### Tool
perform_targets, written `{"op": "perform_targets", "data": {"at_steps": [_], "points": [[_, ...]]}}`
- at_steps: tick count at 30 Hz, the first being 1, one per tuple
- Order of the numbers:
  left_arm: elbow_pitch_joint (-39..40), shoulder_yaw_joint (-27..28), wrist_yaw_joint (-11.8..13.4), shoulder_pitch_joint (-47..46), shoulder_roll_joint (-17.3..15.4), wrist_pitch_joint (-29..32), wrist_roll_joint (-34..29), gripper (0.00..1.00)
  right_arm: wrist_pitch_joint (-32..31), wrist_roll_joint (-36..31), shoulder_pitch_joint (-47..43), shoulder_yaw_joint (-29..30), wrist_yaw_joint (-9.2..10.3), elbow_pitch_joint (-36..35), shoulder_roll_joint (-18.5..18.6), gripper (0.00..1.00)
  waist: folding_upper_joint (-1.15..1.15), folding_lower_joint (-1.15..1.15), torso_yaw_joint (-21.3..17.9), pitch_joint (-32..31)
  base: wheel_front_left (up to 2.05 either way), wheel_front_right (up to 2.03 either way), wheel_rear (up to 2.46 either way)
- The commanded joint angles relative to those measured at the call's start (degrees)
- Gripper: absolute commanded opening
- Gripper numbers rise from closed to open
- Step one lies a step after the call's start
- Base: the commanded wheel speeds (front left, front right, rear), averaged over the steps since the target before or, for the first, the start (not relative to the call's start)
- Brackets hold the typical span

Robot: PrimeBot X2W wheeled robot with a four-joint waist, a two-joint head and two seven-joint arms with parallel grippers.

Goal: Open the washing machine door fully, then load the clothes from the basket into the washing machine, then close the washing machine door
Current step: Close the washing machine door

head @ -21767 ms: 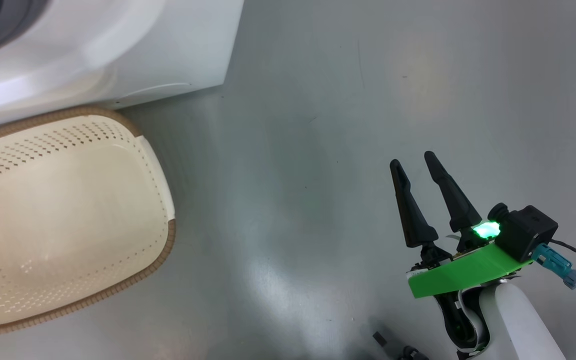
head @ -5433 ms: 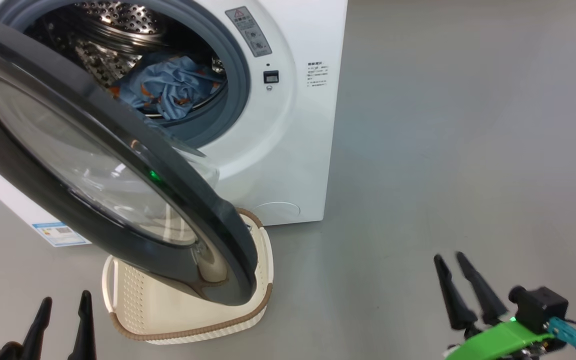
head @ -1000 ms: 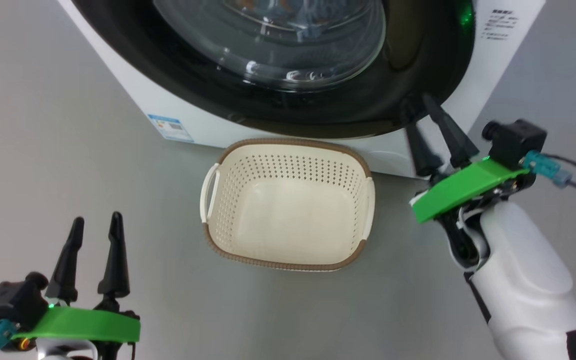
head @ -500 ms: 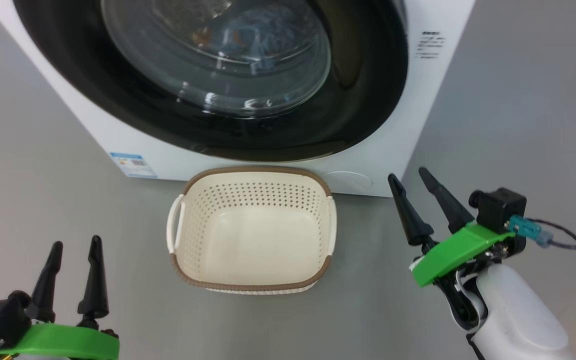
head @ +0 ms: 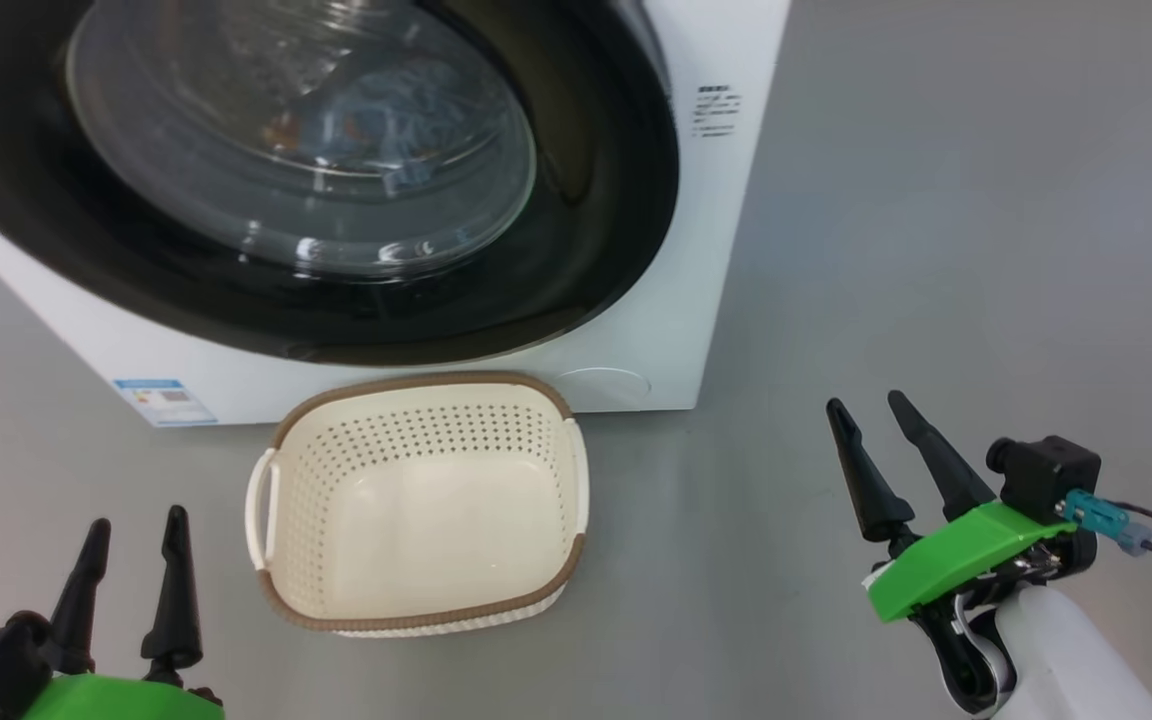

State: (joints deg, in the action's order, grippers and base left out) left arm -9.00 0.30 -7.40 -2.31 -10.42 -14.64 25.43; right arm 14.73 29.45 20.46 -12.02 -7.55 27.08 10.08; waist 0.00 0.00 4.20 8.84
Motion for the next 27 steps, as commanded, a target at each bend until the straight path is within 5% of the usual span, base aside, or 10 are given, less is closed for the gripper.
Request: {"op": "perform_targets", "data": {"at_steps": [1,27], "points": [[0.81,2.23,-0.09,-0.49,-2.08,-0.36,-0.41,1.0,0.27,0.41,-1.11,-0.65,0.06,-1.6,0.25,1.0,0.0,0.0,-1.91,-0.84,0.0,0.0,0.0],[-0.81,4.06,-0.09,3.13,-2.46,-0.36,-1.74,1.0,0.27,0.24,-7.91,3.49,0.06,-3.56,1.83,1.0,0.0,0.0,-6.98,-4.28,0.0,0.0,0.0]]}}
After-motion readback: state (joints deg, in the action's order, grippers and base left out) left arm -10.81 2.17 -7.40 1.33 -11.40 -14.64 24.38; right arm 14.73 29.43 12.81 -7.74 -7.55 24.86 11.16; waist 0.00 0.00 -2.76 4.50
